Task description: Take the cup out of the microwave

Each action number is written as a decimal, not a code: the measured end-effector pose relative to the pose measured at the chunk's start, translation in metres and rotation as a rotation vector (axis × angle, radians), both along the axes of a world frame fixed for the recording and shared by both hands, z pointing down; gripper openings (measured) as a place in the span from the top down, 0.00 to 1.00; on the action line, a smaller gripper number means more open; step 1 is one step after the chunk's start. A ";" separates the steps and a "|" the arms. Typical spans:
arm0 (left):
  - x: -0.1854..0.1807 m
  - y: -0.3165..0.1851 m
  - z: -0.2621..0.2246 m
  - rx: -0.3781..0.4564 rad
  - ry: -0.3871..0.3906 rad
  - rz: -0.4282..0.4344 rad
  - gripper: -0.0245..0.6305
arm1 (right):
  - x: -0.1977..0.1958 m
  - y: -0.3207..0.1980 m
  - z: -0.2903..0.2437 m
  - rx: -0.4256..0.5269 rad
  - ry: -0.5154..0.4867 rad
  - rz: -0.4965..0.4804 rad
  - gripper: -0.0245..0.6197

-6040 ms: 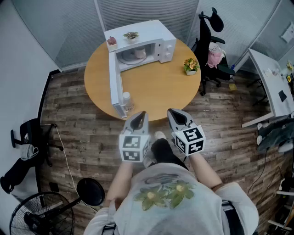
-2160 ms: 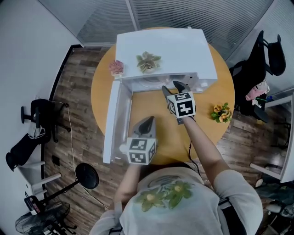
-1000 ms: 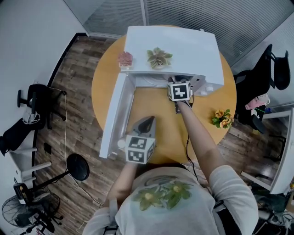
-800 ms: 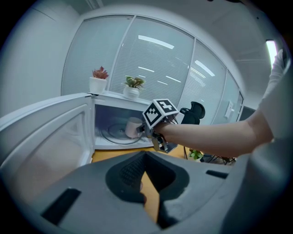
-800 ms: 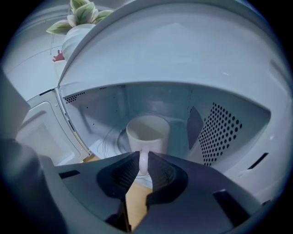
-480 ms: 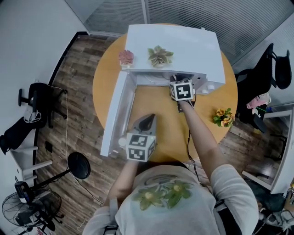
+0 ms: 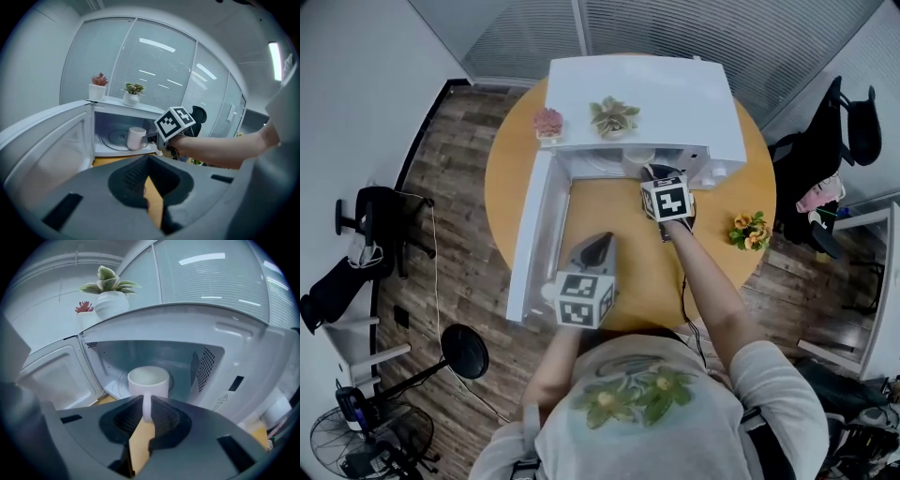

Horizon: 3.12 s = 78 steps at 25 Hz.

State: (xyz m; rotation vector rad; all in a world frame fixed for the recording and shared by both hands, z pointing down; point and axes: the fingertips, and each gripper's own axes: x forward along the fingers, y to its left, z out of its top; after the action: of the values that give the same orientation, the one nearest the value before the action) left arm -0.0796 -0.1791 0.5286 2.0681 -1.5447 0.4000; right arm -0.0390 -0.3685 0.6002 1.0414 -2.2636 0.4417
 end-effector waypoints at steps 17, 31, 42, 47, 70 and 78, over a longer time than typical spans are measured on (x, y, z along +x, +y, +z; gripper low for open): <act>0.001 0.023 -0.023 0.045 0.031 0.064 0.96 | 0.025 0.092 -0.067 0.078 -0.109 -0.003 0.86; -0.005 0.046 -0.038 0.057 0.052 0.096 0.96 | 0.044 0.168 -0.136 0.150 -0.215 0.018 0.87; -0.003 0.060 -0.046 0.069 0.062 0.108 0.96 | 0.057 0.210 -0.173 0.222 -0.219 -0.005 0.87; 0.000 0.065 -0.046 0.068 0.064 0.107 0.96 | 0.059 0.217 -0.176 0.223 -0.230 -0.009 0.87; 0.007 0.092 -0.027 0.018 0.045 0.117 0.96 | 0.071 0.242 -0.102 0.087 -0.133 -0.008 0.87; 0.010 0.098 -0.020 -0.004 0.038 0.124 0.96 | 0.078 0.248 -0.077 0.035 -0.112 0.005 0.87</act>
State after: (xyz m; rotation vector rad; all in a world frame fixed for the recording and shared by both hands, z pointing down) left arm -0.0694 -0.0808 0.5082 2.1632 -1.3970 0.4067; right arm 0.0390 -0.1202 0.5234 1.0643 -2.3754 0.4748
